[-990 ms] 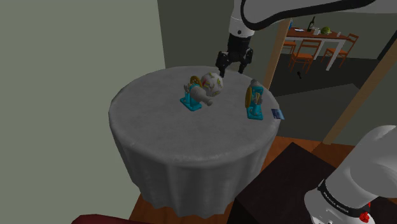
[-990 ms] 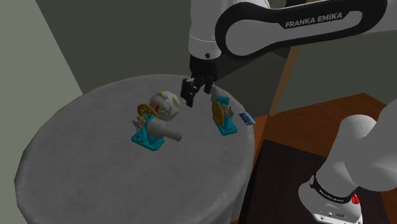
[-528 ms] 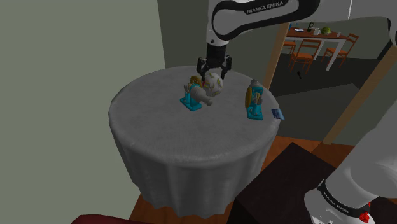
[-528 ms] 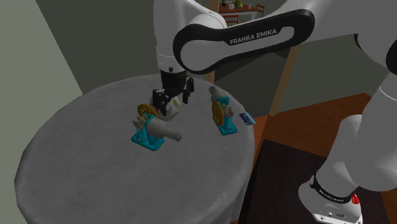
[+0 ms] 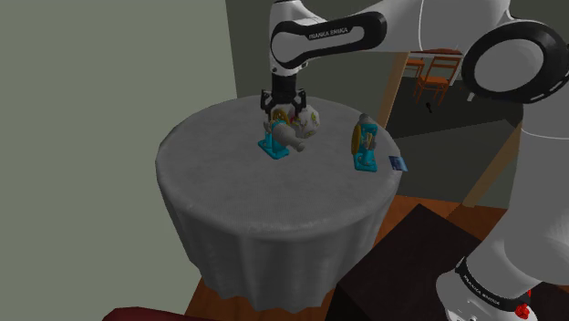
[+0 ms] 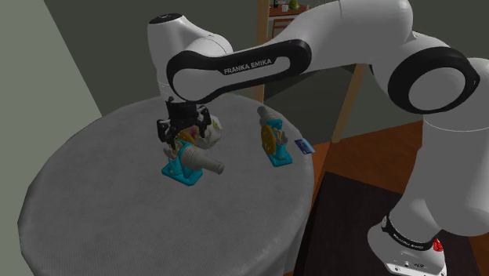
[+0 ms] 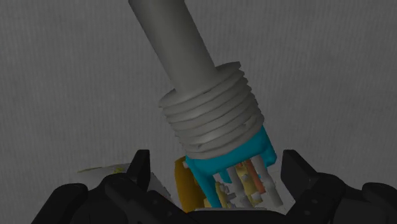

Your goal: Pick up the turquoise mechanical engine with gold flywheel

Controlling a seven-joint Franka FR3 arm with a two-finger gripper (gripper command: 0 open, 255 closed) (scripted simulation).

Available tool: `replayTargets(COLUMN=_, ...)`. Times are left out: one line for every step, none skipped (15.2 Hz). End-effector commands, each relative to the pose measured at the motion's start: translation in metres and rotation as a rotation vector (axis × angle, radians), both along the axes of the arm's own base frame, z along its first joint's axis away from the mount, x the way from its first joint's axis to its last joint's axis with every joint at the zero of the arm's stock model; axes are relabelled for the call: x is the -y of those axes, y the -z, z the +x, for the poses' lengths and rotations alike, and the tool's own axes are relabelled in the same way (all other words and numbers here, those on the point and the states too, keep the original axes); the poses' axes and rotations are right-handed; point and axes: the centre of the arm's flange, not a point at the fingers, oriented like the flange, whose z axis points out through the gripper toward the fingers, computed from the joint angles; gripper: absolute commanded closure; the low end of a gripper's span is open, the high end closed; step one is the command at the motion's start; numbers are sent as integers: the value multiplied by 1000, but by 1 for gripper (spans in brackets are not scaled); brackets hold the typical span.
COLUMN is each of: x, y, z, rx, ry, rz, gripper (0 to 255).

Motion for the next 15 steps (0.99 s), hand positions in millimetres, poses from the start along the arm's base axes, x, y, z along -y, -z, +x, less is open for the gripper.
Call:
replayTargets(x=0, y=12, z=5, rx=-2, ry=10, rz=1, gripper=0)
replayTargets(x=0, y=17, z=5, rx=-2, ry=10, rz=1, gripper=0)
replayTargets(x=0, y=22, z=5, rx=-2, ry=10, rz=1, gripper=0)
replayTargets(x=0, y=28, z=5, rx=-2, ry=10, rz=1, gripper=0)
replayTargets(x=0, y=33, z=5, rx=-2, ry=10, rz=1, gripper=0)
replayTargets(x=0, y=38, z=5, rx=-2, ry=10, rz=1, gripper=0)
replayTargets(x=0, y=41, z=5, rx=-2, ry=10, rz=1, gripper=0)
replayTargets(x=0, y=41, z=5, rx=-2, ry=10, rz=1, gripper=0)
replayTargets(x=0, y=41, z=5, rx=-2, ry=10, rz=1, gripper=0)
replayTargets(x=0, y=42, z=5, rx=-2, ry=10, rz=1, gripper=255)
replayTargets(x=0, y=42, z=5, rx=-2, ry=10, rz=1, gripper=255)
replayTargets(x=0, y=42, z=5, rx=-2, ry=10, rz=1, gripper=255)
replayTargets(x=0, y=42, z=5, rx=-2, ry=10, rz=1, gripper=255)
replayTargets(x=0, y=42, z=5, rx=-2, ry=10, rz=1, gripper=255)
replayTargets(x=0, y=42, z=5, rx=-2, ry=10, rz=1, gripper=255)
